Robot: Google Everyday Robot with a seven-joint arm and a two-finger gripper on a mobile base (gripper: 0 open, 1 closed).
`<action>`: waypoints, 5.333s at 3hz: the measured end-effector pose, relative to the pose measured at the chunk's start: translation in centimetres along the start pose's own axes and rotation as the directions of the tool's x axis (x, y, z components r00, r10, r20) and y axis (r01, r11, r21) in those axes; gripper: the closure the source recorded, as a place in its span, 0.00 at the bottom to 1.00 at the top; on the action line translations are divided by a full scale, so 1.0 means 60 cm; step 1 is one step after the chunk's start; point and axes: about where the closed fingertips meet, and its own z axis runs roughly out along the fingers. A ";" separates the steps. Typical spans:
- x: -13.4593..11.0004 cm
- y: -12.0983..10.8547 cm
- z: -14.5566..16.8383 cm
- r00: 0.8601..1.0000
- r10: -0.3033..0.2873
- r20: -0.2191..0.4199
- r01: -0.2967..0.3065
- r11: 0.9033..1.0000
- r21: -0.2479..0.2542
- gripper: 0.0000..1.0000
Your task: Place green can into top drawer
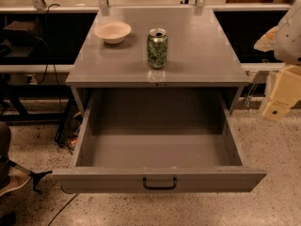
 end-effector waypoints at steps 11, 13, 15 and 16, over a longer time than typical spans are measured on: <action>-0.278 -0.324 0.229 0.741 0.388 0.548 -0.454 0.891 -0.017 0.00; -0.317 -0.340 0.253 0.735 0.418 0.534 -0.480 0.877 -0.026 0.00; -0.351 -0.349 0.284 0.744 0.448 0.496 -0.486 0.872 -0.059 0.00; -0.366 -0.355 0.291 0.744 0.452 0.492 -0.485 0.872 -0.068 0.00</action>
Offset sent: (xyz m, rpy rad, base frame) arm 0.1282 -0.0071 0.0025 0.3313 -0.1205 -0.0783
